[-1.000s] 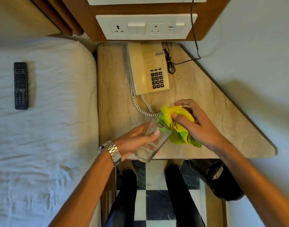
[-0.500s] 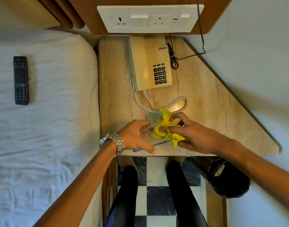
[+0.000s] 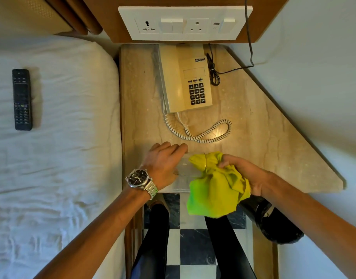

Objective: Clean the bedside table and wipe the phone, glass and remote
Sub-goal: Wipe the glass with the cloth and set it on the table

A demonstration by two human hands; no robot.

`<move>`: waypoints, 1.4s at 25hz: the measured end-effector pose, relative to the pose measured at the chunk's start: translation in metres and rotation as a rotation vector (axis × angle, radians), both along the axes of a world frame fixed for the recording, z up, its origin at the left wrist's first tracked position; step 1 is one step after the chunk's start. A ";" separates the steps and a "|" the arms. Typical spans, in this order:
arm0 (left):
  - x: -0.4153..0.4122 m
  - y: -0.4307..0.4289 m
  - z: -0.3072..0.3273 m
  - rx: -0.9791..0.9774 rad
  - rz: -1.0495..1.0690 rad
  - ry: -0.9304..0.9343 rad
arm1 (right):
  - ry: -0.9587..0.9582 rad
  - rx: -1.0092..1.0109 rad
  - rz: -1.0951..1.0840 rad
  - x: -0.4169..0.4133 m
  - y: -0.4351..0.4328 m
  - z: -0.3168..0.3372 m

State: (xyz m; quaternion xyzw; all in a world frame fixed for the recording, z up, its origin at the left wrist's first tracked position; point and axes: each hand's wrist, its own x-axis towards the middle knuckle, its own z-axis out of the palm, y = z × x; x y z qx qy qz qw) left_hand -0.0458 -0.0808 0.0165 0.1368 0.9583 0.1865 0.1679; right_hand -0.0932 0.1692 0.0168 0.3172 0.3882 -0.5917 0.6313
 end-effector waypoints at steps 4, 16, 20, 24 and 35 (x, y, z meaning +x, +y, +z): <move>0.004 -0.004 -0.001 0.060 0.129 -0.078 | 0.551 0.141 0.007 0.006 -0.013 -0.007; 0.014 -0.012 0.013 1.247 1.147 -0.922 | 1.295 0.502 0.368 -0.003 0.005 -0.011; -0.001 -0.006 0.006 1.252 1.277 -0.743 | 1.095 0.467 0.085 0.009 -0.012 -0.004; -0.017 0.003 0.003 1.170 1.315 -0.601 | 1.025 0.394 -0.071 -0.003 -0.055 0.001; -0.036 0.000 -0.014 1.154 1.414 -0.284 | 0.490 0.295 -0.455 0.022 -0.107 -0.004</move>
